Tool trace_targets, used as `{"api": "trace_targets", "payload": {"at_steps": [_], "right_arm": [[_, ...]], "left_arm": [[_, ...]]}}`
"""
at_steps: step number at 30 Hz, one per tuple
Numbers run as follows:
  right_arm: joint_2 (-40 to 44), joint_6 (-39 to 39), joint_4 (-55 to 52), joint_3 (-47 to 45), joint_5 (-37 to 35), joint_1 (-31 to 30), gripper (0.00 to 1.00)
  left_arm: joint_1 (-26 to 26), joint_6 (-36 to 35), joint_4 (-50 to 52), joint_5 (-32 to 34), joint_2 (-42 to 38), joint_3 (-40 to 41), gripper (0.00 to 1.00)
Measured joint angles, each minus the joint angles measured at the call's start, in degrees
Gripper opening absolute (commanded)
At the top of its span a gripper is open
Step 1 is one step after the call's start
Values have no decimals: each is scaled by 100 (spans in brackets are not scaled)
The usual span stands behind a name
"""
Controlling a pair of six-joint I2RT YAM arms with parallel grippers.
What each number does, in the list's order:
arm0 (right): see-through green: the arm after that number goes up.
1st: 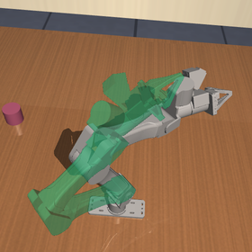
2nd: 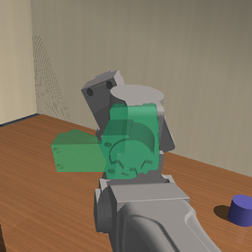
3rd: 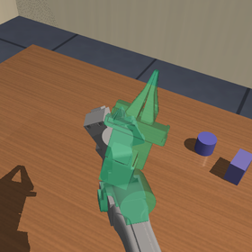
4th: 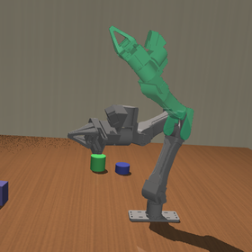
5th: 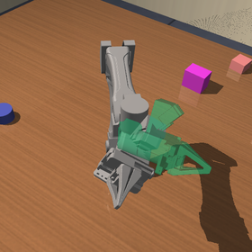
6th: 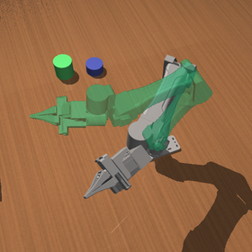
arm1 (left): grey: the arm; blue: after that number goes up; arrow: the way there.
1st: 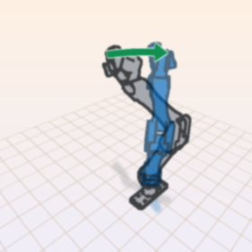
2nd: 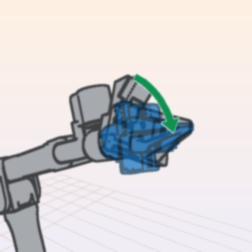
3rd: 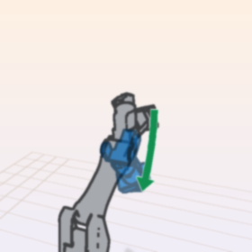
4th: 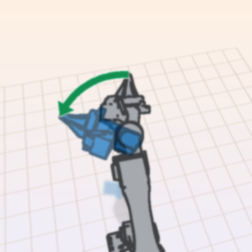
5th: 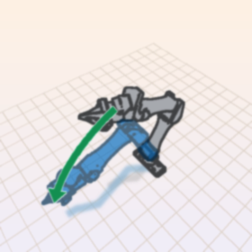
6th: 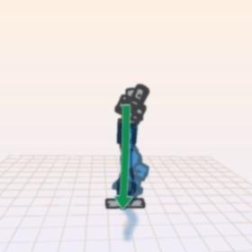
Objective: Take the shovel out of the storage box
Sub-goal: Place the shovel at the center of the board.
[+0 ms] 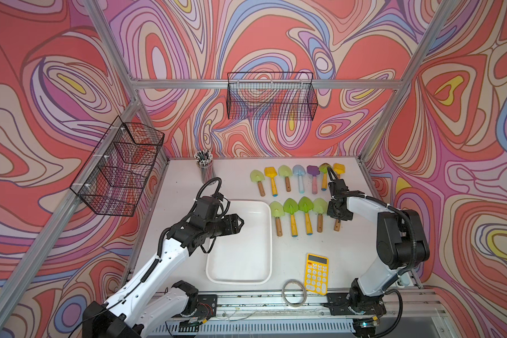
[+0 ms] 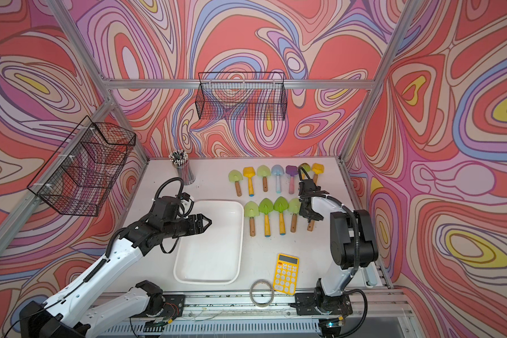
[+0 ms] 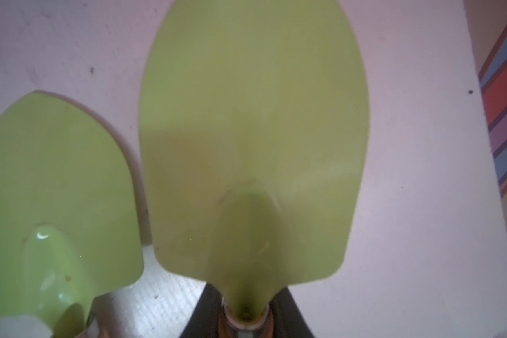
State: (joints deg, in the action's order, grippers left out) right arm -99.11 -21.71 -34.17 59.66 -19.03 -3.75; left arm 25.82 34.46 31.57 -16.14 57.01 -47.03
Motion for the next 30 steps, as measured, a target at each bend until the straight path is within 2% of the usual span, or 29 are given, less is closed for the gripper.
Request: {"api": "trace_targets", "payload": {"at_steps": [10, 16, 30], "right_arm": [[-428, 2, 442, 81, 48, 44, 13], [-632, 2, 544, 302, 37, 120, 22], [-621, 4, 566, 306, 98, 153, 36]], "left_arm": [[-42, -37, 157, -31, -37, 33, 73], [-94, -39, 243, -31, -103, 33, 72], [-203, -146, 299, 116, -66, 33, 73]]}}
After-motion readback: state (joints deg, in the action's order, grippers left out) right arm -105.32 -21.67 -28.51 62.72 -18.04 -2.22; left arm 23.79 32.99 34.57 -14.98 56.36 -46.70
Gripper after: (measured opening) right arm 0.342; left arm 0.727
